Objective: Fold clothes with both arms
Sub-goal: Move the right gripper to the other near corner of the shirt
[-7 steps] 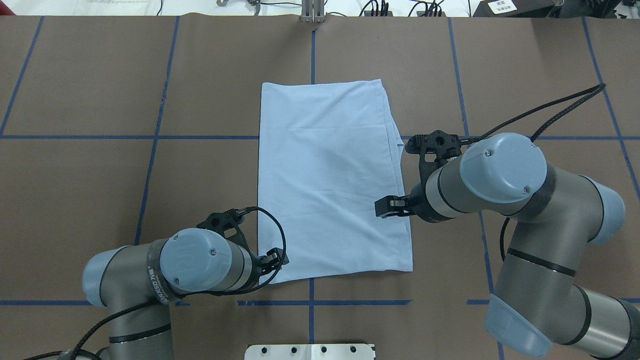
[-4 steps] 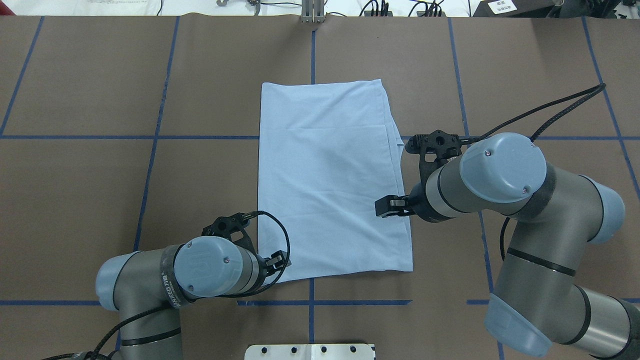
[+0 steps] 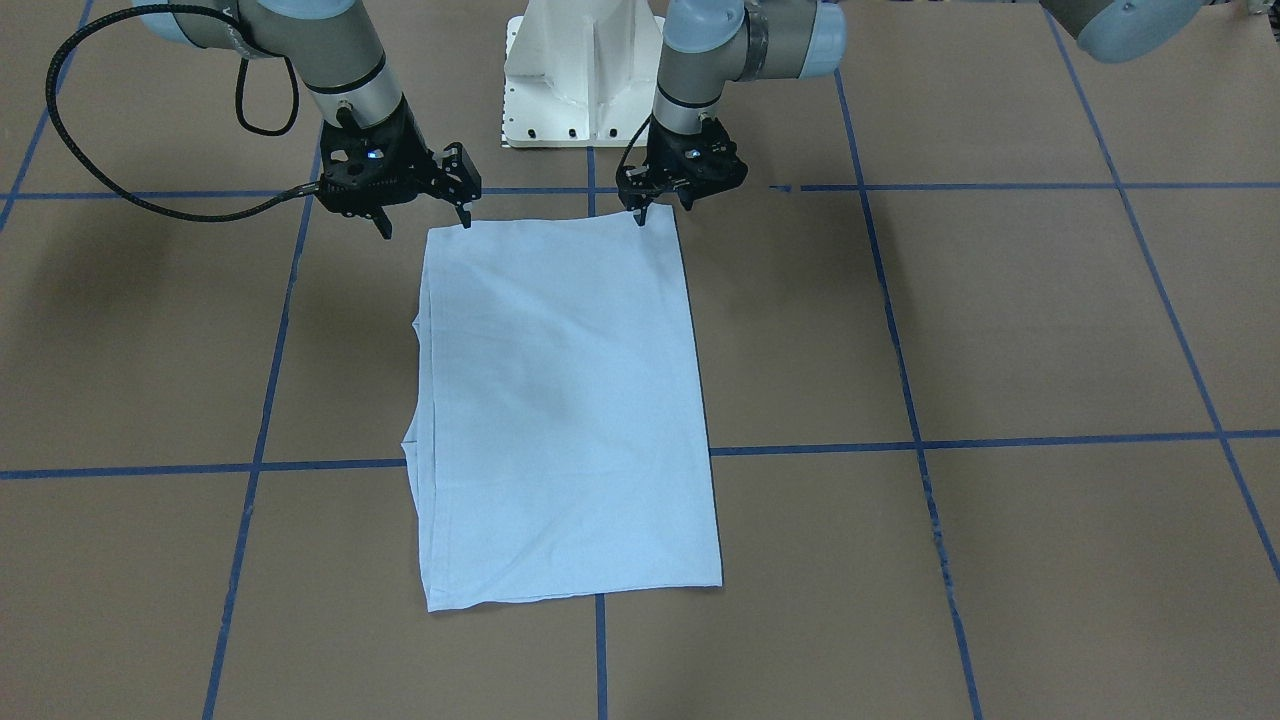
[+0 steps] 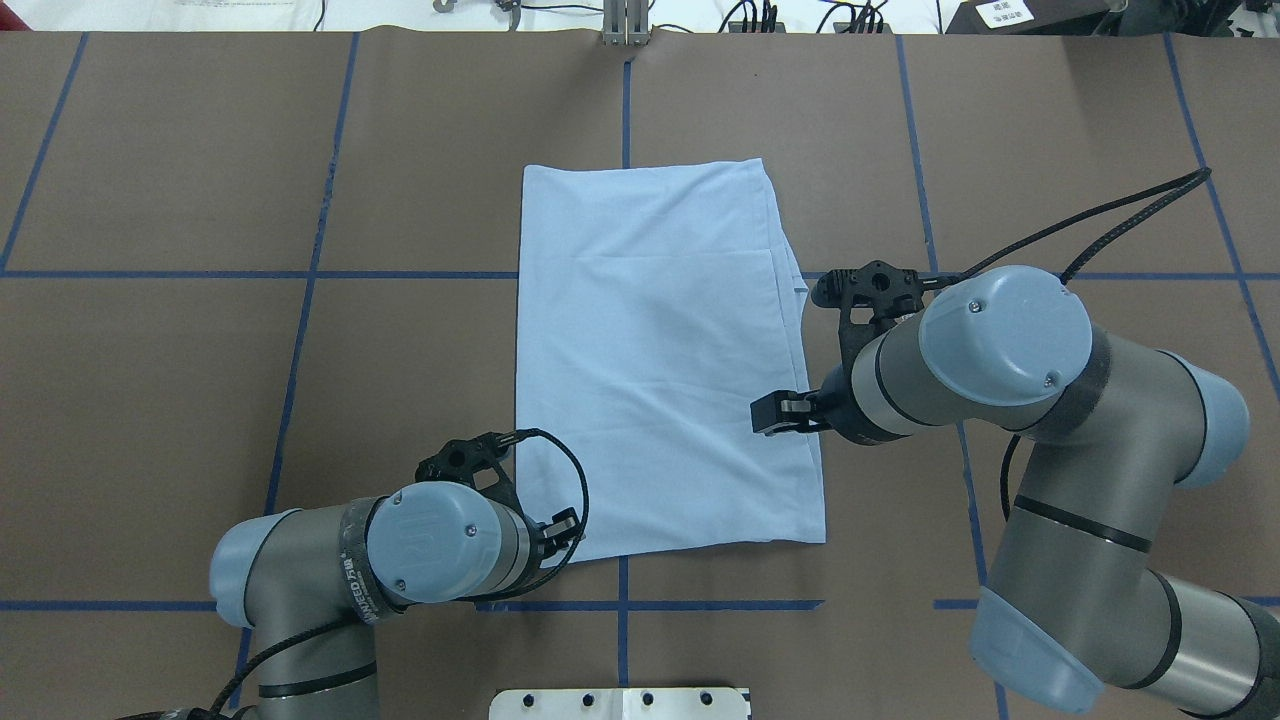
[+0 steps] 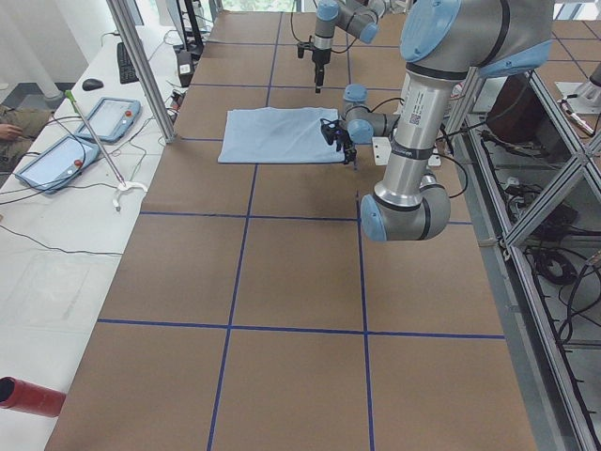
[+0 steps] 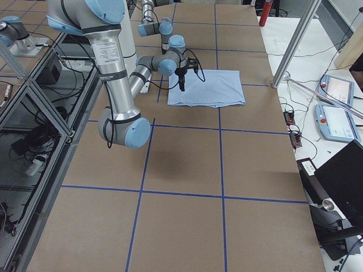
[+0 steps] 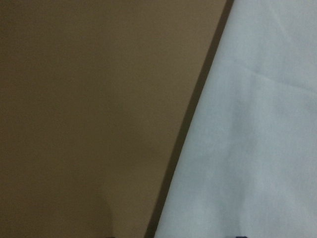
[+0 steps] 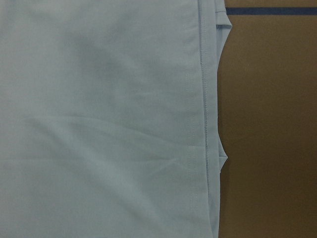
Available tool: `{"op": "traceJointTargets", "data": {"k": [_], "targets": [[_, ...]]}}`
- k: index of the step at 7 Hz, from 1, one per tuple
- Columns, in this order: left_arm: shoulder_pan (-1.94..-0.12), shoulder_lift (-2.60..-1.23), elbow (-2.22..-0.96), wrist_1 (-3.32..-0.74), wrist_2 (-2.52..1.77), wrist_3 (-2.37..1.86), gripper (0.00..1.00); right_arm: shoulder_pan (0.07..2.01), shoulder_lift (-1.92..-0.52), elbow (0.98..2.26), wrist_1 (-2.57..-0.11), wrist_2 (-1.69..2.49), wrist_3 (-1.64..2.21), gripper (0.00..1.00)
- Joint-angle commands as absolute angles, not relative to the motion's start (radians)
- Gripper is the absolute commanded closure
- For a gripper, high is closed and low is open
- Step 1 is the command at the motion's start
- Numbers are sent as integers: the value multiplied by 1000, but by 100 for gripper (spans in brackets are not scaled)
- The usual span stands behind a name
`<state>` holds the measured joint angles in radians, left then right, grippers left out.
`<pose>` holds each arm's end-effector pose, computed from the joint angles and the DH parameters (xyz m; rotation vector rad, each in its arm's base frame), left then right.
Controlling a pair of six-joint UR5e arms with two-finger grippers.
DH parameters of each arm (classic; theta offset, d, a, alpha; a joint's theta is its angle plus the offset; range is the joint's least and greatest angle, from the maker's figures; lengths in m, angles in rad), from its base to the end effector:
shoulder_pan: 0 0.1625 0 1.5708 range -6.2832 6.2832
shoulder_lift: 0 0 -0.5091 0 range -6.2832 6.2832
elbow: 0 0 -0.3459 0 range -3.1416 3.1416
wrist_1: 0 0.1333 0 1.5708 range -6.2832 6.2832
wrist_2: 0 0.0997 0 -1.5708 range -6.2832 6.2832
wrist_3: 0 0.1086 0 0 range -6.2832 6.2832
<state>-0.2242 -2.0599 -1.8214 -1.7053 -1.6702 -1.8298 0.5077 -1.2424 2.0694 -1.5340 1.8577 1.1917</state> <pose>0.5983 -0.2621 0.3716 -0.1090 0.8782 -0.4081 -0.4241 -0.3533 0.3817 0.1251 -0.8895 -0.0041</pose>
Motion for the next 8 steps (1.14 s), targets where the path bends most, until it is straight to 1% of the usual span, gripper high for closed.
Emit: {"op": "traceJointTargets", "data": {"k": [1,3,4,5,6,7,8], "targets": [[-222,-2065,-1804,-1706,-1669,-1830,29,508,-1243,2069,-1534,1858,1192,0],[-222,-2077,-1807,-1703,-1670,-1830,63,508,-1244,2069,-1534,1858,1192,0],[-222,-2077,-1809,-1704,-1671,-1830,74,508,-1244,2069,-1534,1858,1192,0],[-222,-2077,-1812,-1704,-1672,-1830,90,508,-1244,2069,-1534,1858,1192,0],[-222,-2075,-1821,-1703,-1672,-1830,100,508,-1244,2068,-1534,1858,1192,0],[-224,-2074,-1833,-1703,-1672,-1822,100,505,-1244,2060,-1534,1858,1231,0],[-224,-2072,-1859,-1695,-1675,-1816,100,461,-1243,2059,-1525,1855,1353,0]]}}
